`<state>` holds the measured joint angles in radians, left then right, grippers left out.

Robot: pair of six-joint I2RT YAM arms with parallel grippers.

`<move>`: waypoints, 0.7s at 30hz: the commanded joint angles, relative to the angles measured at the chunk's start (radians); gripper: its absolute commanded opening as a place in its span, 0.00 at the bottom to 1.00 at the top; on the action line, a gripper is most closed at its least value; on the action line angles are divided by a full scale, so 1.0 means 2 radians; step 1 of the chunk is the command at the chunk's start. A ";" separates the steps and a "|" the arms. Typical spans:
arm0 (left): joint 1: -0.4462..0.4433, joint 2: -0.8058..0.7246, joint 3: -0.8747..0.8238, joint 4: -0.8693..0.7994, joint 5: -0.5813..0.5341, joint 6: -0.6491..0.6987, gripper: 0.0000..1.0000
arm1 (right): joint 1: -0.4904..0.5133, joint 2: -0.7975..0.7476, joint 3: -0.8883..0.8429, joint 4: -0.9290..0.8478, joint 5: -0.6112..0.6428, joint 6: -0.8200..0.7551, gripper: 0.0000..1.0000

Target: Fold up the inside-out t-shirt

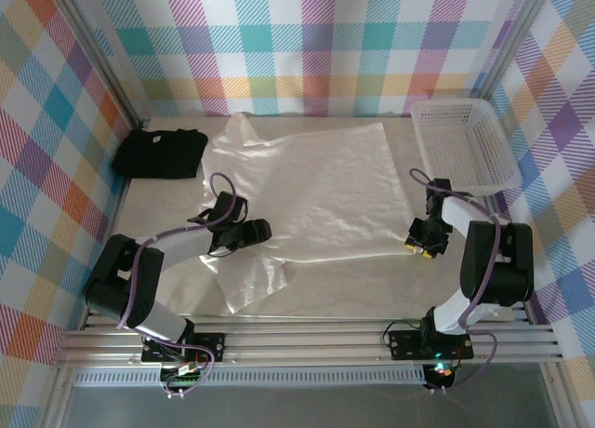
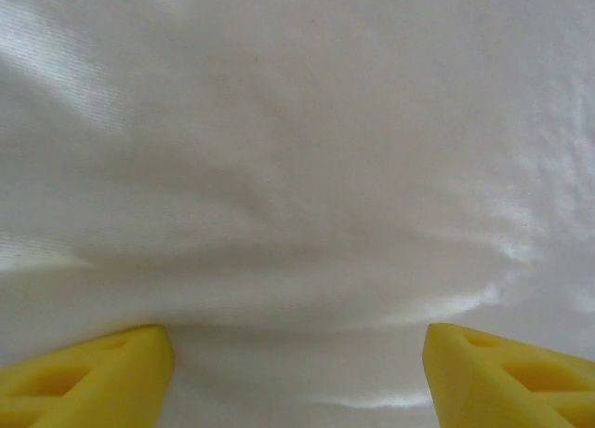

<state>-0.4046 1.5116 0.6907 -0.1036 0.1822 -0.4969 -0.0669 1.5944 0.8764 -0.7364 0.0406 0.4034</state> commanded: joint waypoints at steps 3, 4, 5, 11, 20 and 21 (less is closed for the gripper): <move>-0.003 -0.003 -0.008 -0.039 -0.001 0.011 0.73 | -0.006 0.000 0.006 -0.010 0.017 -0.003 0.38; -0.003 -0.004 -0.008 -0.039 -0.001 0.012 0.73 | -0.006 -0.003 0.006 -0.012 0.024 -0.005 0.38; -0.003 -0.006 -0.008 -0.040 -0.002 0.011 0.73 | -0.007 -0.005 0.006 -0.012 0.028 -0.005 0.39; -0.003 -0.009 -0.007 -0.043 -0.003 0.013 0.73 | -0.012 -0.010 0.007 -0.008 0.027 -0.005 0.39; -0.003 -0.022 -0.004 -0.050 -0.003 0.013 0.73 | -0.016 0.015 0.015 0.005 -0.001 -0.008 0.28; -0.003 -0.029 -0.003 -0.054 -0.004 0.013 0.73 | -0.016 0.017 0.016 0.007 -0.004 -0.008 0.26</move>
<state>-0.4046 1.4914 0.6907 -0.1406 0.1818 -0.4820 -0.0921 1.6028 0.8803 -0.7273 0.0601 0.4015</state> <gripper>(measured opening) 0.727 0.268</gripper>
